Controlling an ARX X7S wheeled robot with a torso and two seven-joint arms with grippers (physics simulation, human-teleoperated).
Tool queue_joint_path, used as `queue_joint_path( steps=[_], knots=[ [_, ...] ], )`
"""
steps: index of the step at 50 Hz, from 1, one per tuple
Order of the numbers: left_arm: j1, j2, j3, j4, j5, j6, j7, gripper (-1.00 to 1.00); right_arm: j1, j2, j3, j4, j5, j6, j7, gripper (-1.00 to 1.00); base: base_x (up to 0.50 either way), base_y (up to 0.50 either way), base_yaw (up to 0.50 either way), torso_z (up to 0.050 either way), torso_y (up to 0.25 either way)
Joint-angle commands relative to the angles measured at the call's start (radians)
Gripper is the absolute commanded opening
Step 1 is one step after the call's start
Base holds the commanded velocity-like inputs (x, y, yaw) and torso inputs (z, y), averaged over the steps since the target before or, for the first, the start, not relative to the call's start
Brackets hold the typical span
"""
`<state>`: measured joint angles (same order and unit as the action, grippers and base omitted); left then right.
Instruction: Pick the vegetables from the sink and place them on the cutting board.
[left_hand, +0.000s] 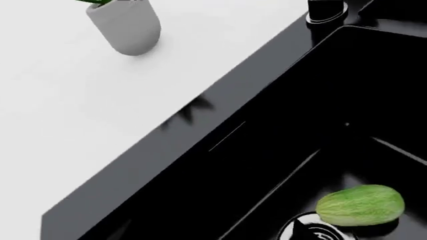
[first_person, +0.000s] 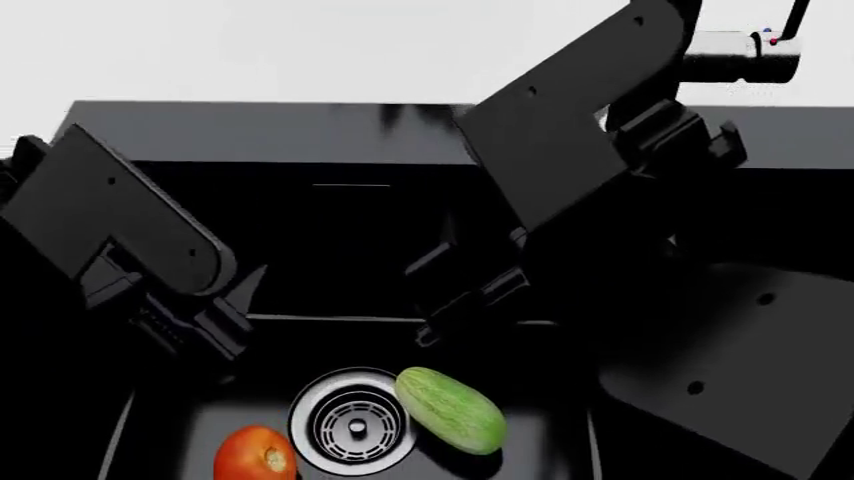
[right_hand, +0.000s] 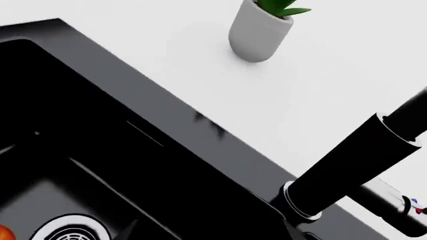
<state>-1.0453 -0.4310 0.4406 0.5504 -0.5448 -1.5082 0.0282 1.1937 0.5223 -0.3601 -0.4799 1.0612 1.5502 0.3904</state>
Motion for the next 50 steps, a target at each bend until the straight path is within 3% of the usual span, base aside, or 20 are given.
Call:
queue_joint_path(
  steps=[1,7,25,50],
  knots=[
    [-0.028,-0.086,0.150,-0.047,-0.095,-0.040,0.068,1.00,0.051,0.078,-0.050,0.034,0.198,-0.015,0.130,1.00,0.00,0.00,0.00,0.000,0.000],
    [-0.061,-0.128,0.300,-0.067,-0.117,-0.031,0.118,1.00,0.067,0.079,-0.056,0.035,0.254,-0.012,0.175,1.00,0.00,0.00,0.00,0.000,0.000],
    [-0.048,-0.132,0.330,-0.101,-0.196,0.042,0.196,1.00,0.036,0.114,-0.151,0.020,0.217,-0.080,0.143,1.00,0.00,0.00,0.00,0.000,0.000],
    [-0.084,-0.068,0.512,-0.388,-0.095,0.171,0.272,1.00,0.023,0.136,-0.222,0.029,0.182,-0.150,0.094,1.00,0.00,0.00,0.00,0.000,0.000]
  ],
)
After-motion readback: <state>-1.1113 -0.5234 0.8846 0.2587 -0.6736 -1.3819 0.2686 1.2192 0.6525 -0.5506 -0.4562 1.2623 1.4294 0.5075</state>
